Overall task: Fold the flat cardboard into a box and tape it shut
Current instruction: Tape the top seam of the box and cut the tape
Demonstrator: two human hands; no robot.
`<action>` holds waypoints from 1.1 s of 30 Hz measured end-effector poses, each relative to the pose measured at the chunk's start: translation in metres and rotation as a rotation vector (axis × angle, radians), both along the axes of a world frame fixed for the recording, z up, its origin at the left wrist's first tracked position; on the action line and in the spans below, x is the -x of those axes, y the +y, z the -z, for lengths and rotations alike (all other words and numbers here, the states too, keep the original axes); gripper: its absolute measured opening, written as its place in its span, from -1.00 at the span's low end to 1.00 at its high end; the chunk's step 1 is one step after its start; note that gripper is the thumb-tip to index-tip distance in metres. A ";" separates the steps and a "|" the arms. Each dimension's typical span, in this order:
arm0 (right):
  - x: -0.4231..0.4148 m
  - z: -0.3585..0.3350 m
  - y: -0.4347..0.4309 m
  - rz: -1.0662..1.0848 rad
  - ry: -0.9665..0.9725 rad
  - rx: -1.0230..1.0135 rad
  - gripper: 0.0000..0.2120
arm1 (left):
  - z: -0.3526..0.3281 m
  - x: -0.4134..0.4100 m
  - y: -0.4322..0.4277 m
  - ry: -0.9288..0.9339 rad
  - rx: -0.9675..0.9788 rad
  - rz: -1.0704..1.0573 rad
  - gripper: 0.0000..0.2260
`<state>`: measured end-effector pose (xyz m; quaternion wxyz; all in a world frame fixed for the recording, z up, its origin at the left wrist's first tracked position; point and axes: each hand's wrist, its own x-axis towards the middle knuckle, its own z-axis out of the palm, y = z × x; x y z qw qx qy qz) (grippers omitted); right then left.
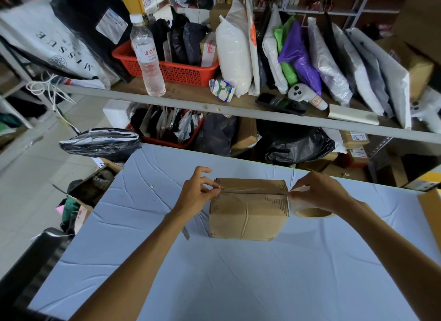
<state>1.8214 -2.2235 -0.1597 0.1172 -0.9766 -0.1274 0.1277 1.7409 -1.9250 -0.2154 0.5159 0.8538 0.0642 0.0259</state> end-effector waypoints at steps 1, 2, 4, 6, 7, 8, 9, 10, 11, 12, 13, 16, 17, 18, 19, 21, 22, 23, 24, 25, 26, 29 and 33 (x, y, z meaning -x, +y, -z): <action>0.000 -0.001 0.001 0.010 -0.025 0.004 -0.79 | 0.000 0.000 -0.001 -0.002 -0.008 -0.010 -0.53; -0.001 -0.002 0.001 0.015 -0.049 0.008 -0.76 | -0.001 0.000 -0.002 0.000 -0.013 -0.018 -0.52; -0.002 -0.004 0.001 0.004 -0.106 0.034 -0.70 | -0.003 0.000 -0.004 0.015 -0.012 -0.022 -0.51; -0.006 -0.006 0.002 0.005 -0.155 0.061 -0.68 | -0.004 0.001 -0.005 0.027 -0.004 -0.024 -0.51; -0.008 -0.007 0.004 0.017 -0.166 0.069 -0.67 | -0.005 0.001 -0.006 0.035 -0.002 -0.030 -0.51; -0.010 -0.008 0.006 0.028 -0.168 0.080 -0.67 | -0.005 0.000 -0.006 0.042 -0.004 -0.039 -0.51; -0.012 -0.007 0.008 0.033 -0.155 0.096 -0.66 | -0.006 0.000 -0.006 0.046 -0.008 -0.047 -0.51; -0.013 -0.006 0.011 0.031 -0.130 0.107 -0.65 | -0.006 0.000 -0.007 0.050 -0.013 -0.056 -0.51; -0.014 -0.003 0.012 0.031 -0.093 0.107 -0.63 | -0.006 0.000 -0.007 0.055 -0.018 -0.066 -0.51; -0.014 -0.001 0.012 0.033 -0.059 0.097 -0.62 | -0.006 0.000 -0.007 0.060 -0.021 -0.077 -0.51; -0.014 0.001 0.011 0.036 -0.029 0.082 -0.62 | -0.006 0.000 -0.008 0.065 -0.020 -0.089 -0.51; -0.012 0.008 0.008 0.069 0.024 0.059 -0.68 | -0.005 -0.001 -0.009 0.086 0.001 -0.117 -0.51; -0.012 0.010 0.008 0.082 0.029 0.056 -0.70 | -0.005 -0.001 -0.009 0.094 0.012 -0.125 -0.52; -0.012 0.013 0.008 0.092 0.030 0.058 -0.70 | -0.004 -0.002 -0.009 0.098 0.023 -0.131 -0.53; -0.013 0.015 0.008 0.100 0.029 0.064 -0.70 | -0.004 -0.002 -0.009 0.099 0.033 -0.136 -0.54; -0.014 0.018 0.009 0.105 0.023 0.073 -0.68 | -0.004 -0.002 -0.009 0.097 0.038 -0.144 -0.52; -0.015 0.020 0.008 0.104 0.022 0.070 -0.67 | -0.003 -0.003 -0.010 0.095 0.036 -0.148 -0.50; -0.015 0.021 0.007 0.106 0.021 0.065 -0.67 | -0.003 -0.003 -0.011 0.094 0.039 -0.150 -0.49; -0.015 0.022 0.006 0.112 0.019 0.059 -0.68 | -0.003 -0.003 -0.012 0.098 0.049 -0.154 -0.47; -0.015 0.023 0.005 0.119 0.017 0.053 -0.68 | -0.002 -0.004 -0.012 0.105 0.062 -0.161 -0.45; -0.015 0.024 0.005 0.124 0.017 0.048 -0.68 | 0.000 -0.004 -0.012 0.117 0.069 -0.174 -0.44; -0.015 0.026 0.004 0.116 0.028 0.045 -0.67 | 0.005 -0.006 -0.008 0.167 0.055 -0.241 -0.40; -0.012 0.028 0.004 0.118 0.023 0.031 -0.68 | 0.013 -0.005 -0.006 0.238 0.079 -0.306 -0.48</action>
